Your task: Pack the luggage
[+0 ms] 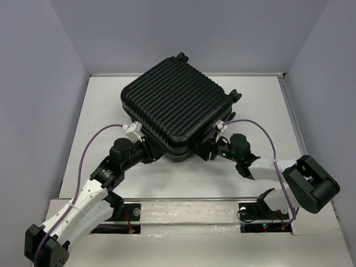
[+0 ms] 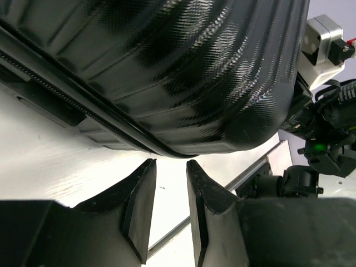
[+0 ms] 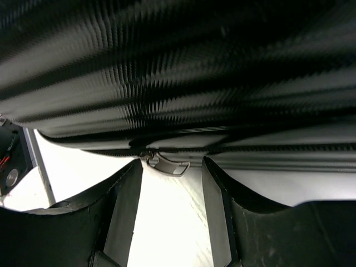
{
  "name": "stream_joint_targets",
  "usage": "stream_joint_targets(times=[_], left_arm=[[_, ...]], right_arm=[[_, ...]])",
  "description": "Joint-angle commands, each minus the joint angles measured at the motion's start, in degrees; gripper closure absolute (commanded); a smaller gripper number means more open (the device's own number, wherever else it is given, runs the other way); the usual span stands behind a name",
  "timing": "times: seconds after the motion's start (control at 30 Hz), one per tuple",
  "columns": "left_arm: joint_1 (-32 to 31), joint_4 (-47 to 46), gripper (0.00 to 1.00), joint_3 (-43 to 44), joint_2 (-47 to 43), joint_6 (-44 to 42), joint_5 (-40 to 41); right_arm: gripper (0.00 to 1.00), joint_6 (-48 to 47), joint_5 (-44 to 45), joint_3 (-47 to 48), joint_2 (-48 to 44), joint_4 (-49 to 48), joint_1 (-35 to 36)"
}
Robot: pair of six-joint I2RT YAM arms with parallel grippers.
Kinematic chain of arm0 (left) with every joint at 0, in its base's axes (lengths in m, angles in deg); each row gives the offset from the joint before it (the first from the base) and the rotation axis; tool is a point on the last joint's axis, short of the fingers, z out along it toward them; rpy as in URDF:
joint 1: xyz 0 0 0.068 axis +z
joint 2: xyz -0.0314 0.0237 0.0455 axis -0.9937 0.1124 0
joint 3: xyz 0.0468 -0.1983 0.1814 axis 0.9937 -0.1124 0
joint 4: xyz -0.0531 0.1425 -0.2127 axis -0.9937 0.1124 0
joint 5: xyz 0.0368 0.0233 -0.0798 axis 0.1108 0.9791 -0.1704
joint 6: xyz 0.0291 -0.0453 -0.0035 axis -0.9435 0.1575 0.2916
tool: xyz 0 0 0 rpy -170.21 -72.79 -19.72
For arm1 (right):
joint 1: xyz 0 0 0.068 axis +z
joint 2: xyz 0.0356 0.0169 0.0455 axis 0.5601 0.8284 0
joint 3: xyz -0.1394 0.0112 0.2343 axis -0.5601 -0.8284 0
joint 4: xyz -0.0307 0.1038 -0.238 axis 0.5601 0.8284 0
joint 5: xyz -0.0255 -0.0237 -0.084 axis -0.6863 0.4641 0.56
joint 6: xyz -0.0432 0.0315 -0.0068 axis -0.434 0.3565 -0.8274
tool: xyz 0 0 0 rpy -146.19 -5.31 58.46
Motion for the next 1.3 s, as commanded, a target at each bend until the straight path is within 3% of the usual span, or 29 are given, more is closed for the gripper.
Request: stream_joint_targets(times=[0.0,0.1,0.23,0.27,0.4,0.63,0.87,0.97,1.03,1.2,1.27], left_arm=[[-0.9,-5.39,0.62,-0.67,1.3,0.15,-2.49],[-1.6,-5.92,0.64,-0.58,1.83,0.5,-1.96],[-2.31,-6.88,0.65,0.03,4.46,0.5,-1.6],[-2.57,-7.32,0.65,0.21,5.08,0.5,-1.6],[-3.62,-11.1,0.66,1.96,8.95,1.02,-1.69],[-5.12,-16.9,0.67,11.01,16.86,0.76,-0.29],[-6.88,-18.14,0.69,16.9,22.31,1.11,0.94],[-7.58,-17.61,0.7,18.75,23.81,1.2,0.25],[-7.67,-16.12,0.7,19.8,23.29,1.11,0.15],[-7.58,-10.15,0.71,19.81,20.13,0.85,3.31],[-7.32,-9.18,0.65,19.89,18.72,0.85,4.46]], right_arm=[[0.48,-1.75,2.78,2.51,2.33,-7.18,0.83],[0.54,-1.67,3.22,3.65,3.91,-9.2,1.36],[0.88,-1.05,4.63,4.36,4.35,-10.61,2.58],[0.92,-0.96,4.98,4.27,4.09,-10.88,3.37],[0.93,-0.79,7.52,4.01,1.11,-8.96,7.94],[0.93,-0.35,24.04,5.32,-5.57,14.24,27.52],[0.93,2.2,34.33,12.43,-0.76,17.51,40.55],[0.93,1.24,40.73,17.69,5.13,13.39,42.57],[0.93,2.02,48.35,19.38,9.53,5.32,42.58],[0.93,3.26,66.22,14.22,17.87,-32.32,42.58],[0.93,4.22,68.35,12.72,20.52,-38.1,43.1]])
